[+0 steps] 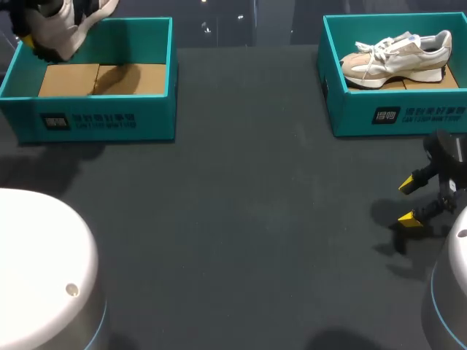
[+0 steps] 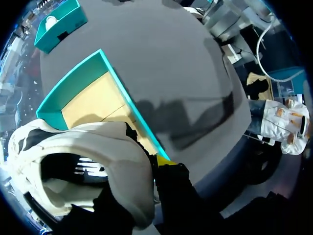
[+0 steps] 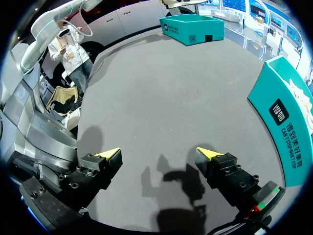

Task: Take the shoe out of the shoebox, open the shoe tongue, remove and reinsert the insole, then place the shoe into the shoebox

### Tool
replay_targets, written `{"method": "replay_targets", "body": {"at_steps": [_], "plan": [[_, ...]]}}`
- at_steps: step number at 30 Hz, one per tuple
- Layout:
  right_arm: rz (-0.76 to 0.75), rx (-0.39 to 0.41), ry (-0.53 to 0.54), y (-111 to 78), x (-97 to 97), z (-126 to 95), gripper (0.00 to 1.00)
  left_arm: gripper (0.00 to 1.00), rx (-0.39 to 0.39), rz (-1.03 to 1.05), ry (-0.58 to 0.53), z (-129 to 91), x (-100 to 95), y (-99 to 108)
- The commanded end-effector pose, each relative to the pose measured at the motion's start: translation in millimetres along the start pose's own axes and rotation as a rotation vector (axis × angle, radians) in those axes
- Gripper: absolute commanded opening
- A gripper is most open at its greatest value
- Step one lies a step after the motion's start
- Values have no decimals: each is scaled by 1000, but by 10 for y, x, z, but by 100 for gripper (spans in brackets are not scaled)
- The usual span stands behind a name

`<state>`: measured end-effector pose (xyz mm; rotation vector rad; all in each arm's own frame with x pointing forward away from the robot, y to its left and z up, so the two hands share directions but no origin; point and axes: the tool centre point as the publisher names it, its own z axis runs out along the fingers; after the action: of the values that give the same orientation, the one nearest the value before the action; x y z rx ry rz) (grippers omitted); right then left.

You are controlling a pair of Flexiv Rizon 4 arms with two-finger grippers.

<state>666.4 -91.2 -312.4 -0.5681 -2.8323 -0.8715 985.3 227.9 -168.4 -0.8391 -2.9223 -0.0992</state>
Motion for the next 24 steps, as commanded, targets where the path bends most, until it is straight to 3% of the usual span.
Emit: {"method": "replay_targets", "body": {"at_steps": [1,5,7,9,19,24], "plan": [[0,2,-3,-1,14,3,100,0,-5,142,-25,12,34,106],[0,2,-3,-1,14,3,100,0,-1,296,1,4,-71,450],[0,2,-3,-1,14,3,100,0,41,472,56,-17,-92,594],[0,2,-3,-1,14,3,100,0,13,550,83,-36,-116,693],[0,2,-3,-1,14,3,100,0,13,550,83,-36,-116,693],[0,2,-3,-1,14,3,100,0,-63,647,87,81,-218,850]]}}
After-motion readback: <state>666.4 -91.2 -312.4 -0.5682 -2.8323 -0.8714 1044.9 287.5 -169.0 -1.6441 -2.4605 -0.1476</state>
